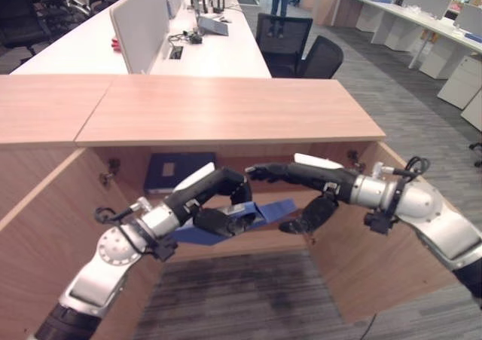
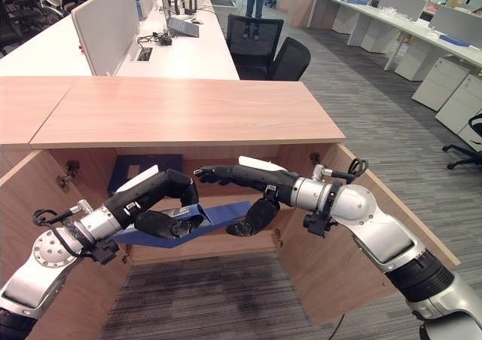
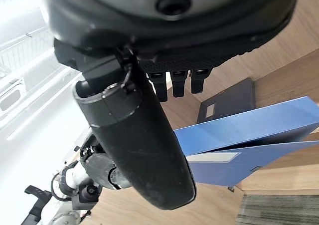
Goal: Put the empty folder in the office cabinet
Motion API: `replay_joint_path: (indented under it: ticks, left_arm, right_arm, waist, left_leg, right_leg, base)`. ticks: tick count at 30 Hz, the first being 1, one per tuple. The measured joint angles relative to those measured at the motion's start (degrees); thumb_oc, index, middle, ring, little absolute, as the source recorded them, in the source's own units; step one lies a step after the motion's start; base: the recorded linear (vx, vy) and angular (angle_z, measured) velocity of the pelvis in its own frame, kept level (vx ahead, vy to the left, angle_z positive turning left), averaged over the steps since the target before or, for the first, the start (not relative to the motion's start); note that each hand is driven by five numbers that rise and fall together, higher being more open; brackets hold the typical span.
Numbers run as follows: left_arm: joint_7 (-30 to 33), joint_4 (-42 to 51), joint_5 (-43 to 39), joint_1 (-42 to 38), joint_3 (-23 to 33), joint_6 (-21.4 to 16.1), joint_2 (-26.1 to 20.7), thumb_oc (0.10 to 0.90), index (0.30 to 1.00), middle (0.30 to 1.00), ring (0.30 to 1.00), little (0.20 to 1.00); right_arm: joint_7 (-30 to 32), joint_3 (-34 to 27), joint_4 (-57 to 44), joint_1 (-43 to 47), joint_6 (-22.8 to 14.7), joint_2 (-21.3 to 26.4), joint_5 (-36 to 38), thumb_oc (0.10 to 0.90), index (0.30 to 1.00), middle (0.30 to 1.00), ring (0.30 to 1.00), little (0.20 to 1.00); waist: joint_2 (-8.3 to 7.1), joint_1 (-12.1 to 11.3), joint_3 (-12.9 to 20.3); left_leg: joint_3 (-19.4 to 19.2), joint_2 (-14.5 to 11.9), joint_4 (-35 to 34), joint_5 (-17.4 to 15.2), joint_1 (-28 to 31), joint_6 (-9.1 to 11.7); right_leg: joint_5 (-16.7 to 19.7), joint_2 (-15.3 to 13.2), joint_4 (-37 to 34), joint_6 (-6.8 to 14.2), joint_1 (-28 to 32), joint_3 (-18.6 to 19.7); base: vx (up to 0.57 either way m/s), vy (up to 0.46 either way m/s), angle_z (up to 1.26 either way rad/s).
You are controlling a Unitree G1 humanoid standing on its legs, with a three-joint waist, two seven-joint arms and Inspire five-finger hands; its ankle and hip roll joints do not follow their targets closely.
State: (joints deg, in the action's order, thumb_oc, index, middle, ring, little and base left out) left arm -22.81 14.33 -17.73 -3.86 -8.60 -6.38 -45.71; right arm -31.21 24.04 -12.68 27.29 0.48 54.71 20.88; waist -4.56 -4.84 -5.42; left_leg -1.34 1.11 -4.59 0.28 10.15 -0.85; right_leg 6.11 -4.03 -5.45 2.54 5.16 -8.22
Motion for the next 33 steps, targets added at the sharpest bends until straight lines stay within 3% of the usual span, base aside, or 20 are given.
replay_joint_path:
  ticks: [14,27,33]
  left_arm:
    - [0.0,0.8,0.0,0.0,3.3,0.1,0.0,0.4,0.3,0.3,0.3,0.3]
    - [0.0,3.6,-4.6,-2.0,1.0,0.2,2.3,0.4,0.3,0.3,0.3,0.3]
    - [1.1,3.5,-4.6,-2.2,-1.0,2.7,2.2,0.4,0.3,0.3,0.3,0.3]
  right_arm:
    - [-0.1,0.0,0.1,-0.2,0.1,0.3,-2.8,0.8,0.9,0.9,0.9,0.9]
    - [0.8,2.3,3.9,-0.2,-0.1,-5.3,-6.3,0.8,0.9,0.9,0.9,0.9]
    - [2.5,4.6,7.9,-0.1,0.0,-9.3,-9.1,0.8,0.9,0.9,0.9,0.9]
  waist:
    - [0.03,0.0,0.0]
    - [0.24,0.1,0.0]
    - [0.41,0.0,-0.1]
  left_leg:
    - [0.0,0.0,0.0,0.0,0.0,0.0]
    - [0.1,0.0,0.0,0.0,0.0,0.0]
    - [0.1,0.0,0.0,0.0,0.0,0.0]
  right_leg:
    - [0.0,0.0,0.0,0.0,-0.1,0.0]
    - [0.0,0.0,0.0,0.0,-0.1,-0.2]
    - [0.1,0.0,0.0,-0.1,0.0,-0.2]
  base:
    - [0.0,0.0,0.0]
    - [0.0,0.0,0.0]
    - [0.0,0.0,0.0]
